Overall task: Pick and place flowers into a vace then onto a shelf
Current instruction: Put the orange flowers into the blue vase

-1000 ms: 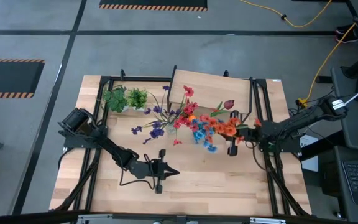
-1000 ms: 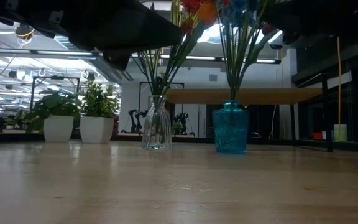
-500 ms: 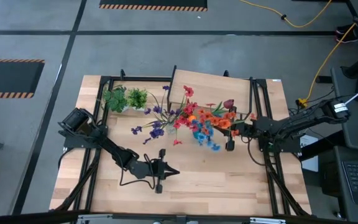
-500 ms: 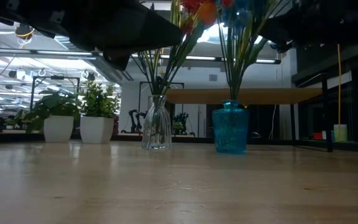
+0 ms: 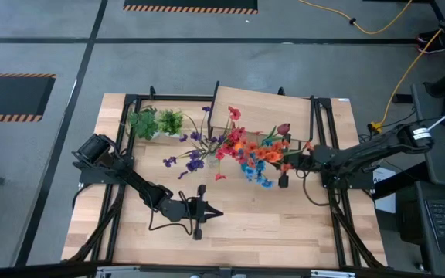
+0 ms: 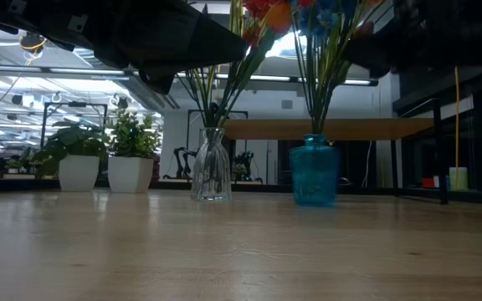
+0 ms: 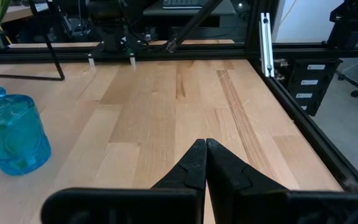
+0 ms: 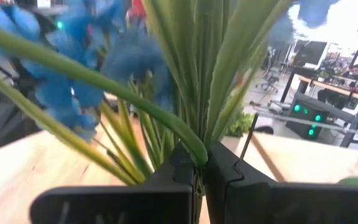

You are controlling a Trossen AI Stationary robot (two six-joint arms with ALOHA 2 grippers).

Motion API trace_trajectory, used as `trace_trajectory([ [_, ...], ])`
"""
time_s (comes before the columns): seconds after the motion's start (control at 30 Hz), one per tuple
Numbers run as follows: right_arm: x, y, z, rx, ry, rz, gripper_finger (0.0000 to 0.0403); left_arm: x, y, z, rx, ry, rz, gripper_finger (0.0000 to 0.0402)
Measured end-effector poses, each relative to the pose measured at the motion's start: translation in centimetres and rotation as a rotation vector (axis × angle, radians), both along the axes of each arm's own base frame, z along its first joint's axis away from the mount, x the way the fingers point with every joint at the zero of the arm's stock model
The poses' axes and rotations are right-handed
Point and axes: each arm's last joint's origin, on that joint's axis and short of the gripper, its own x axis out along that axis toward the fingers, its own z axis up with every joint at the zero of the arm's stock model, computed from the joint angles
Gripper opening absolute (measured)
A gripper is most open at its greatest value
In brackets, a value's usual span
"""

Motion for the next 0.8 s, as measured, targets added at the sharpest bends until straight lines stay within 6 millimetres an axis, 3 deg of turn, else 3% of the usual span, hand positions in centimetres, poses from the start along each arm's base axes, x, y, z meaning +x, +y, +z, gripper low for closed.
trace_trajectory([
  [0.63,1.6,-0.8,-2.7,0.009,0.122,-0.055,0.0018,0.0,0.0,0.0,0.002,-0.001,0.005,0.0003],
  [0.8,1.6,-0.8,-2.7,0.01,0.124,-0.055,0.0044,0.0,0.0,0.0,0.002,0.0,0.005,0.0003],
])
